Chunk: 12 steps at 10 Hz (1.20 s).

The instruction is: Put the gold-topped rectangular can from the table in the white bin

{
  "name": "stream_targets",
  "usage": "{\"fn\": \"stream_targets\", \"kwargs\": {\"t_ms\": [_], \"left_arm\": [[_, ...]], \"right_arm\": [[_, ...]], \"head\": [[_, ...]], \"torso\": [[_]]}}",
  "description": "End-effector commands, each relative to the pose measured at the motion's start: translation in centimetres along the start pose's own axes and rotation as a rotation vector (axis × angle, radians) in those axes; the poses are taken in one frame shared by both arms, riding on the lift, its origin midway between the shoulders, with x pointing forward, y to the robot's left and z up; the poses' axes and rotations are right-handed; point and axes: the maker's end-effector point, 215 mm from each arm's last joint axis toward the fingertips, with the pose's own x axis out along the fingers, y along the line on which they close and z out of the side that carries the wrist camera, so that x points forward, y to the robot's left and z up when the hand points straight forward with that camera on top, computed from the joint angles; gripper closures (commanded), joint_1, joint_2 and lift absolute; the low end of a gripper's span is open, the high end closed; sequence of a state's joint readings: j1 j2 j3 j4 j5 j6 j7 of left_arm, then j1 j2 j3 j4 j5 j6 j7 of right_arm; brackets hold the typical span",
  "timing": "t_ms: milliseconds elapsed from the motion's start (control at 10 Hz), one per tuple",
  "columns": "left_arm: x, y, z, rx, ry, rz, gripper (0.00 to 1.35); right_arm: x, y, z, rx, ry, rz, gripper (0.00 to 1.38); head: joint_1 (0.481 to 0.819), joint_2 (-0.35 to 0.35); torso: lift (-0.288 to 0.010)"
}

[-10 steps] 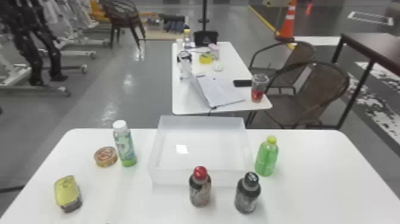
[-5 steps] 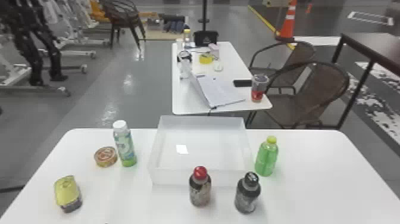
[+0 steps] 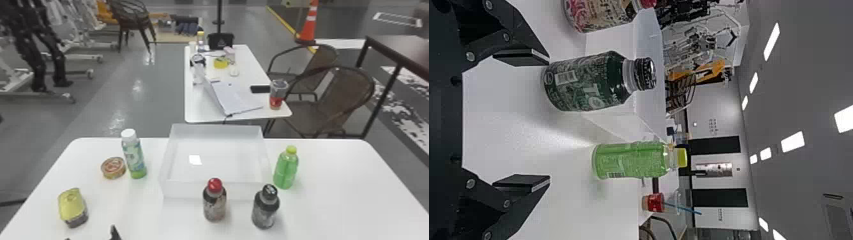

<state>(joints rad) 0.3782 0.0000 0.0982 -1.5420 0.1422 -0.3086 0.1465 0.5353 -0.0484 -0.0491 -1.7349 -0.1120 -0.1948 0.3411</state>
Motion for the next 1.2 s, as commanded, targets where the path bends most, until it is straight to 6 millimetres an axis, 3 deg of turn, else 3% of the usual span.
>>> {"fn": "stream_targets", "kwargs": {"t_ms": [0, 400, 1100], "left_arm": [[1.7, -0.1, 0.1, -0.002, 0.004, 0.014, 0.17], [3.6, 3.4, -0.1, 0.012, 0.038, 0.138, 0.17], [7.5, 5.0, 0.8, -0.042, 0.031, 0.164, 0.16]], "right_arm": [[0.0, 0.0, 0.0, -0.001, 0.000, -0.001, 0.42], [0.0, 0.1, 0.0, 0.001, 0.000, 0.000, 0.42], [0.3, 0.1, 0.1, 0.002, -0.004, 0.001, 0.42]], "head": [[0.549, 0.000], [0.549, 0.000], [0.549, 0.000]], "torso": [[-0.100], [-0.100], [-0.100]]}}
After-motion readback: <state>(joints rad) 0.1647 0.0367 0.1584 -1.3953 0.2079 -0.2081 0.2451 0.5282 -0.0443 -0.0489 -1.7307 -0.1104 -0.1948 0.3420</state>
